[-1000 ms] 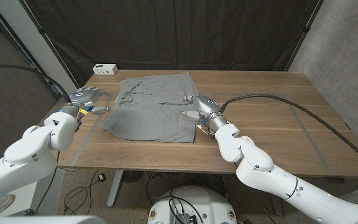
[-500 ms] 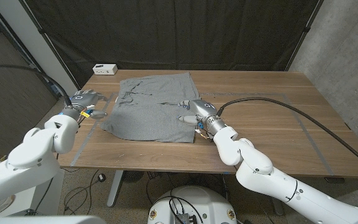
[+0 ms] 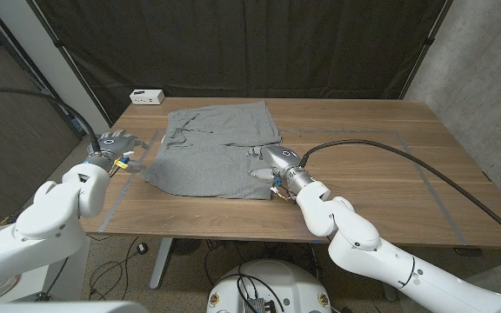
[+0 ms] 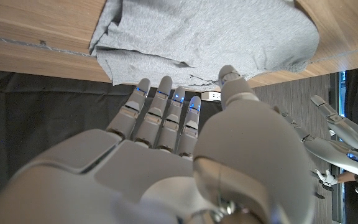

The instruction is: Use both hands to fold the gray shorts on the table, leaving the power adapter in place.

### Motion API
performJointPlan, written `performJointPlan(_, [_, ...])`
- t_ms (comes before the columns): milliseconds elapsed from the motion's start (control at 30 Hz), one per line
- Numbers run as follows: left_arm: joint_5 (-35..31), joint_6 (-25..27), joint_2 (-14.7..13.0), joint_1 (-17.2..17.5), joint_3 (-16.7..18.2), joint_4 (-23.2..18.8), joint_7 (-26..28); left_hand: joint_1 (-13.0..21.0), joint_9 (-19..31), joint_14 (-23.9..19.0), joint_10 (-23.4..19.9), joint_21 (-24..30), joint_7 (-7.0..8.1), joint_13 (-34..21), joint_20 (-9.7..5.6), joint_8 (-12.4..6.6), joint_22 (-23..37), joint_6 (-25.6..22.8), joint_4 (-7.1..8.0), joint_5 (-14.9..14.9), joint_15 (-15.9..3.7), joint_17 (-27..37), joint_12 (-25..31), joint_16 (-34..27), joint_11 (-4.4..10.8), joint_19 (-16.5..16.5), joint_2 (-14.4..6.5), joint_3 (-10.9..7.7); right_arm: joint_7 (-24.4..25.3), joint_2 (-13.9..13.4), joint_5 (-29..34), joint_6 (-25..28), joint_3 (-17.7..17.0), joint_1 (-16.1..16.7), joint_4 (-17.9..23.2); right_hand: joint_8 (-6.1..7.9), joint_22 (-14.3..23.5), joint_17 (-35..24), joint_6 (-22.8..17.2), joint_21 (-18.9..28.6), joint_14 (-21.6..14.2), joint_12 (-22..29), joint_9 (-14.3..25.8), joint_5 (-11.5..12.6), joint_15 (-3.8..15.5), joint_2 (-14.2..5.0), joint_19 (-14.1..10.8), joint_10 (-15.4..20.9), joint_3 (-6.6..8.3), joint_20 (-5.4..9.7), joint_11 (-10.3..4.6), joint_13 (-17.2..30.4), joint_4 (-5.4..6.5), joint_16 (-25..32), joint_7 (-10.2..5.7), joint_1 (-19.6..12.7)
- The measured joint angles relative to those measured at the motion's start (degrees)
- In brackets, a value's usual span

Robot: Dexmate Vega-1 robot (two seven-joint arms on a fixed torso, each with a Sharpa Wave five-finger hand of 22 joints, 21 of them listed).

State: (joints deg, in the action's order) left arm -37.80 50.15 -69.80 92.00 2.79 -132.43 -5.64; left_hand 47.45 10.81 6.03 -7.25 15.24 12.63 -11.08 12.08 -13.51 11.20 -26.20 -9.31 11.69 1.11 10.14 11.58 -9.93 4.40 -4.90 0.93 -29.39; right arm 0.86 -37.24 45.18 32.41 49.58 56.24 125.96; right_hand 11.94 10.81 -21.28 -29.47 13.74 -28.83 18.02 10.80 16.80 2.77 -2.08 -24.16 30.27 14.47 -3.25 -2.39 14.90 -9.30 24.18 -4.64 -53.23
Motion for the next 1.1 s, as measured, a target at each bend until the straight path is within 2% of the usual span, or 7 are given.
performJointPlan(100, [0.0,1.0,0.0,0.0,0.0,0.0,-0.2,0.3,0.2,0.2,0.0,0.0,-0.11,0.0,0.00,0.00,0.0,-1.3,0.06,0.0,-0.20,-0.3,0.0,0.0,0.00,0.0,-0.2,0.21,0.0,0.1,0.0,0.0,0.1,0.3,0.2,0.00,0.0,-0.4,0.0,0.0,0.0,0.2,0.0,0.0,0.01,0.23,0.0,0.0,-0.47,0.00,0.01,0.2,0.47,0.2,0.00,0.2])
performJointPlan(133, [0.0,1.6,-1.0,0.1,-1.0,-0.3,-0.3,0.3,0.3,0.2,0.0,0.0,-0.05,0.0,0.00,0.00,0.0,-1.4,0.09,0.0,-0.20,-0.3,0.0,0.0,0.00,0.0,-0.2,0.24,-0.6,0.1,0.4,0.2,0.2,0.4,0.2,0.00,0.0,-0.6,0.0,-0.3,0.0,0.2,0.0,0.0,0.01,0.28,0.0,0.0,-0.47,0.00,0.01,0.1,0.47,0.2,0.00,0.3])
performJointPlan(400, [-0.2,5.9,-3.7,-0.4,-4.4,-0.8,-0.4,1.5,0.3,0.9,1.1,-0.2,-0.05,0.0,0.00,0.00,0.0,-2.0,0.20,0.4,-0.28,-0.3,0.0,0.0,-0.12,0.0,0.0,0.80,-2.5,0.5,2.2,1.4,1.2,1.0,0.6,-0.30,0.0,-1.3,0.0,-0.4,0.6,0.2,0.3,0.4,-0.07,1.01,0.2,-0.3,-0.68,0.20,-0.32,0.4,0.26,0.7,-0.01,-0.5])
performJointPlan(467, [-0.2,7.6,-4.9,-0.6,-5.6,-1.0,-0.1,1.8,0.3,1.3,1.4,-0.2,-0.05,0.0,0.00,0.00,0.0,-2.0,0.25,0.4,-0.31,-0.3,0.0,0.0,-0.01,0.0,-0.2,0.85,-2.8,0.6,2.6,1.6,1.4,1.2,0.6,-0.30,0.0,-1.5,0.3,-0.4,0.6,0.2,0.3,0.4,0.00,0.34,0.4,-0.6,-0.68,0.40,-0.59,0.4,0.26,0.7,-0.30,-1.2])
performJointPlan(633, [0.5,9.9,-6.5,-0.9,-7.5,-1.2,1.4,2.3,0.3,1.3,1.7,-0.2,-0.05,0.0,-0.01,0.45,0.0,-2.0,0.09,0.4,-0.30,-0.3,0.0,0.0,-0.31,0.0,-0.1,1.16,-3.6,1.0,3.5,2.3,1.8,1.6,0.6,-0.30,0.0,-2.0,0.3,-0.4,0.6,0.2,0.3,0.8,-0.01,0.10,0.4,-0.6,-0.90,0.40,-0.59,0.7,0.03,0.7,-0.30,-2.0])
performJointPlan(800, [1.9,11.4,-8.0,-0.8,-9.4,-0.9,5.3,2.7,0.1,1.3,1.7,-0.2,0.06,0.0,-0.01,1.03,0.0,-1.4,0.23,0.4,-0.30,-0.3,0.0,0.0,-0.31,0.0,-0.3,1.55,-4.0,1.1,4.1,2.4,2.1,2.1,0.5,-0.29,0.0,-2.5,0.0,-0.4,0.9,0.8,0.3,0.8,-0.31,0.41,0.4,-0.8,-1.15,0.40,-0.80,0.8,0.28,1.1,-0.62,-2.3])
performJointPlan(1100, [4.0,11.1,-8.1,-0.4,-12.0,1.4,13.6,3.6,0.1,1.6,2.0,-0.4,0.14,0.0,-0.82,1.44,0.0,-0.9,0.29,0.4,-0.61,-0.3,0.0,-0.3,-0.09,1.2,-0.5,2.21,-4.3,1.2,4.8,2.5,2.4,2.6,-0.3,-0.29,0.0,-3.1,-0.3,-0.4,0.9,1.3,0.3,1.2,-0.31,-0.04,0.1,-0.5,-1.59,0.70,-1.11,1.0,0.30,1.6,-0.91,-3.4])
